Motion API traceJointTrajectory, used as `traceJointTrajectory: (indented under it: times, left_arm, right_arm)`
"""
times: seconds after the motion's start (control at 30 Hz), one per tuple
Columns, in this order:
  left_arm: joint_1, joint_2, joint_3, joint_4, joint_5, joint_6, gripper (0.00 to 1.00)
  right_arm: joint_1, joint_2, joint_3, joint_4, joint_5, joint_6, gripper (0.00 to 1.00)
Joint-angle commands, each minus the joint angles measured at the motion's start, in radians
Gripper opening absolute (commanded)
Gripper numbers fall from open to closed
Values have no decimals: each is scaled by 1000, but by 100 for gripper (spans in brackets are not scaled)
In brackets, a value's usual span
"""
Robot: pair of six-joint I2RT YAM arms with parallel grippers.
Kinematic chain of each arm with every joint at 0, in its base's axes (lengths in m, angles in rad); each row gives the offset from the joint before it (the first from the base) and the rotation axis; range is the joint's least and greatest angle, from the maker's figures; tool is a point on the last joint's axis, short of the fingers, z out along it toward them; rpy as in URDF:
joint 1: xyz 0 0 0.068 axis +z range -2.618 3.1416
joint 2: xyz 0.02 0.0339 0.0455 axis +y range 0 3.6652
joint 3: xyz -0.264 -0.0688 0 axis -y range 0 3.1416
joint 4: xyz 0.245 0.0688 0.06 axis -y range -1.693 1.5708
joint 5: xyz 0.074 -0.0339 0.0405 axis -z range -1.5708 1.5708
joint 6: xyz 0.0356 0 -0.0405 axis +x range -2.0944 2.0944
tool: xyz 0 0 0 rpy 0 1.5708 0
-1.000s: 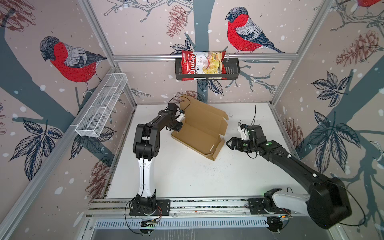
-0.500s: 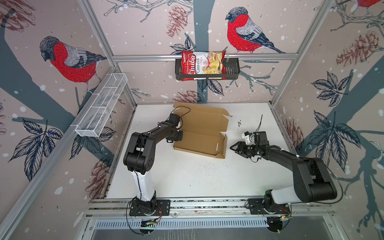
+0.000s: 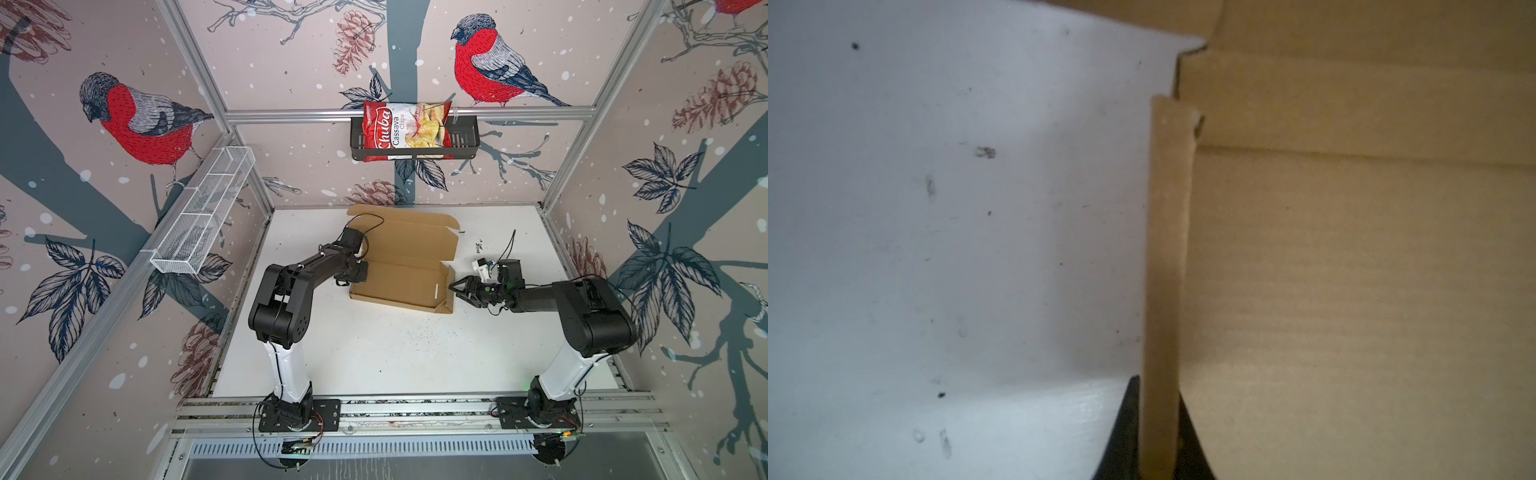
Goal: Assemble paper box
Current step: Press the paper box at the center of the table.
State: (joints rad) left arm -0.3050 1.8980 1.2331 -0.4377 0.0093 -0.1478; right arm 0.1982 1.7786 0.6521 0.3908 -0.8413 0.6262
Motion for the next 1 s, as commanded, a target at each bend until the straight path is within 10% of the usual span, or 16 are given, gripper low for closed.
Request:
traceJointTrajectory:
  times: [0.0, 0.97]
  left_arm:
    - [-9, 13, 6, -38, 14, 21, 11]
    - [-43, 8, -17, -44, -14, 8, 10]
  right_arm:
    - [33, 29, 17, 45, -48, -27, 58]
    - [130, -82, 26, 66, 43, 71, 68]
